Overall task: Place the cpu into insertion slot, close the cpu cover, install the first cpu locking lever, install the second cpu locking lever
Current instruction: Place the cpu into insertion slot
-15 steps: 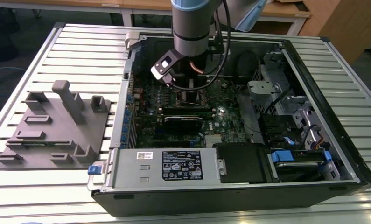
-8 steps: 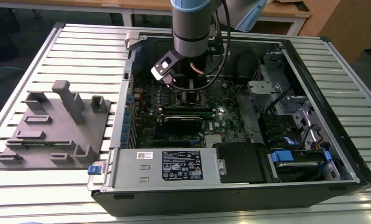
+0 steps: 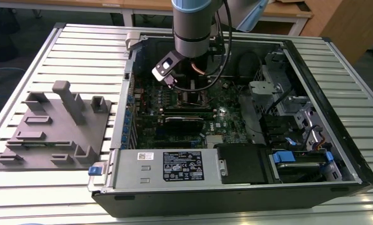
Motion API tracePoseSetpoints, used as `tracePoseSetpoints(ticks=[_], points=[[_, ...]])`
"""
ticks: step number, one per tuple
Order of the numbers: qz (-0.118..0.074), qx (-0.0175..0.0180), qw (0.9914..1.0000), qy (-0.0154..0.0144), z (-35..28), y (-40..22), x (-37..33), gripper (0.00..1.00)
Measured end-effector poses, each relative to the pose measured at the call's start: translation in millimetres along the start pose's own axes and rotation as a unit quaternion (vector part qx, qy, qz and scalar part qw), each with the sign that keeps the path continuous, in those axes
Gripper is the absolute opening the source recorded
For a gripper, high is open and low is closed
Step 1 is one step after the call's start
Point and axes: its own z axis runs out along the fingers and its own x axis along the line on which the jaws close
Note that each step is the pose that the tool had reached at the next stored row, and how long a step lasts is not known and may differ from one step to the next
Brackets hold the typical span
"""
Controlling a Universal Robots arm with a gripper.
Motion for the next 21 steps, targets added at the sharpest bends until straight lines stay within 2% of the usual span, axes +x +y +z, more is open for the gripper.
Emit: tracePoseSetpoints(ticks=[21], points=[[0.000,0.0002,1.00000,-0.0002,1.7,-0.4,-0.1,0.54]])
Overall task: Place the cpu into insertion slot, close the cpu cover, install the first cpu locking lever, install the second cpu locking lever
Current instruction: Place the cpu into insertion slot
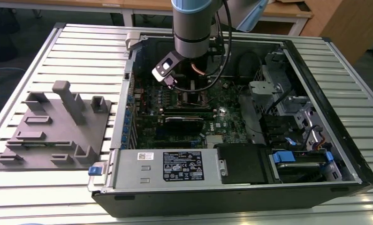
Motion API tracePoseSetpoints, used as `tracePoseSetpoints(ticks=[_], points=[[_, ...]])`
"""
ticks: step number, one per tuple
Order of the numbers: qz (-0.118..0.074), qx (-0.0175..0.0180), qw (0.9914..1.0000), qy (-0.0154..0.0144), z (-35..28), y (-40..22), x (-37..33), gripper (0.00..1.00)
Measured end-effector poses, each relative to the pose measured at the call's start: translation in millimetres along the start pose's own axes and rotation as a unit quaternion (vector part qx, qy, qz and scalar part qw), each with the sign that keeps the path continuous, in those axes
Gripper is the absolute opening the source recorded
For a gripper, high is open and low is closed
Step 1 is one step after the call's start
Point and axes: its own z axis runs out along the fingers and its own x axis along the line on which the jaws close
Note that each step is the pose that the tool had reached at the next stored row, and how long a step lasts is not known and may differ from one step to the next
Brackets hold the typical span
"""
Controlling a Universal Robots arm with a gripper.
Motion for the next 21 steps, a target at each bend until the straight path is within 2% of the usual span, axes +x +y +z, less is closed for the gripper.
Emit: tracePoseSetpoints(ticks=[12,14,15,21], points=[[0.000,-0.0001,1.00000,0.0003,0.3,0.0,0.0,0.54],[0.000,-0.0002,1.00000,0.0003,0.4,0.0,0.1,0.55],[0.000,-0.0002,1.00000,0.0002,0.4,0.0,0.1,0.61],[0.000,0.0000,1.00000,-0.0001,-0.4,0.0,0.0,0.61]])
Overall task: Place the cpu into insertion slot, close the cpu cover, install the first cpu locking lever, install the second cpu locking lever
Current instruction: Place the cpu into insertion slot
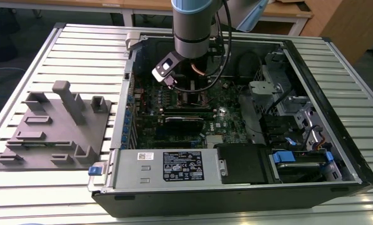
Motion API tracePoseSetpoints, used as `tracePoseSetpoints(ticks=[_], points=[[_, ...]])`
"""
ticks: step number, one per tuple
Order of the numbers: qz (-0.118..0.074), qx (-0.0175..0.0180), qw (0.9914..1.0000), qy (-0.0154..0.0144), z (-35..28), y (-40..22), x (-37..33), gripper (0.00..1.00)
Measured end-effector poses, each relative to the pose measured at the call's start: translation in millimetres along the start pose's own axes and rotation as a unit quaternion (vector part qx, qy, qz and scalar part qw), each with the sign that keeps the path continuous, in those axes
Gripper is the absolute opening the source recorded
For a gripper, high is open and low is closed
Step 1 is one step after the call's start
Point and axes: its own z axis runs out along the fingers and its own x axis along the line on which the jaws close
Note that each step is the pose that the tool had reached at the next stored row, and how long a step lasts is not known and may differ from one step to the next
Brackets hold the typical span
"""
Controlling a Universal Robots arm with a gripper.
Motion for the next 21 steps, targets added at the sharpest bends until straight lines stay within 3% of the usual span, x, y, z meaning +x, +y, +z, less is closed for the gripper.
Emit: tracePoseSetpoints(ticks=[10,19,21], points=[[0.000,-0.0001,1.00000,0.0001,-11.5,1.0,0.6,0.61],[0.000,-0.0001,1.00000,0.0001,-12.1,1.1,0.7,0.61],[0.000,-0.0001,1.00000,0.0001,-12.1,1.1,0.7,0.53]])
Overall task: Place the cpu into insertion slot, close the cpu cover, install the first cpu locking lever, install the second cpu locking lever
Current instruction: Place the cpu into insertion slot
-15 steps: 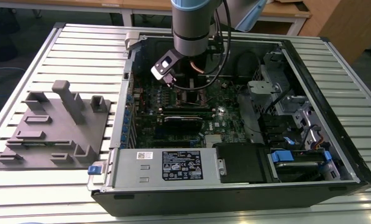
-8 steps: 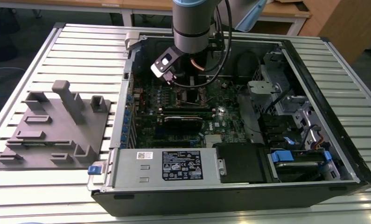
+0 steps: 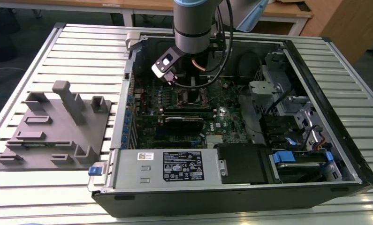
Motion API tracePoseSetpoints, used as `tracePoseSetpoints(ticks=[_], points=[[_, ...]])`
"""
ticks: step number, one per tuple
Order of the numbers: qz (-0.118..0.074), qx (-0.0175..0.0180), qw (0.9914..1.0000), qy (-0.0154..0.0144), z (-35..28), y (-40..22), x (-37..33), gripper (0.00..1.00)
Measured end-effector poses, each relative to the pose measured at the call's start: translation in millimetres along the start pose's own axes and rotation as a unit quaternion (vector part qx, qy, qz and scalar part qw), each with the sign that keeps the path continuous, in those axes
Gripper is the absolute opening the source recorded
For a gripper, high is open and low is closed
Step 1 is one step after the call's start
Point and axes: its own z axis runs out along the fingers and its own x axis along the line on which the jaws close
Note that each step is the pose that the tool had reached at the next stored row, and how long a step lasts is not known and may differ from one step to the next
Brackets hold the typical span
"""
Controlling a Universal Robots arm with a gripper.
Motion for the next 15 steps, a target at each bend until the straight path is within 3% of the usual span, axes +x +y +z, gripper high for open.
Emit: tracePoseSetpoints(ticks=[1,3,4,6,7,11,15], points=[[0.000,0.0000,1.00000,0.0000,0.0,0.0,0.0,0.53],[0.000,0.0000,1.00000,0.0000,-0.1,0.0,0.0,0.41],[0.000,0.0000,1.00000,0.0000,-0.1,0.0,0.0,0.41],[0.000,0.0000,1.00000,0.0000,-0.1,0.0,0.0,0.29],[0.000,0.0000,1.00000,0.0000,-0.1,0.0,0.0,0.29],[0.000,0.0001,1.00000,-0.0001,-0.2,0.0,0.0,0.12],[0.000,0.0001,1.00000,-0.0001,-0.3,0.0,0.0,0.11]])
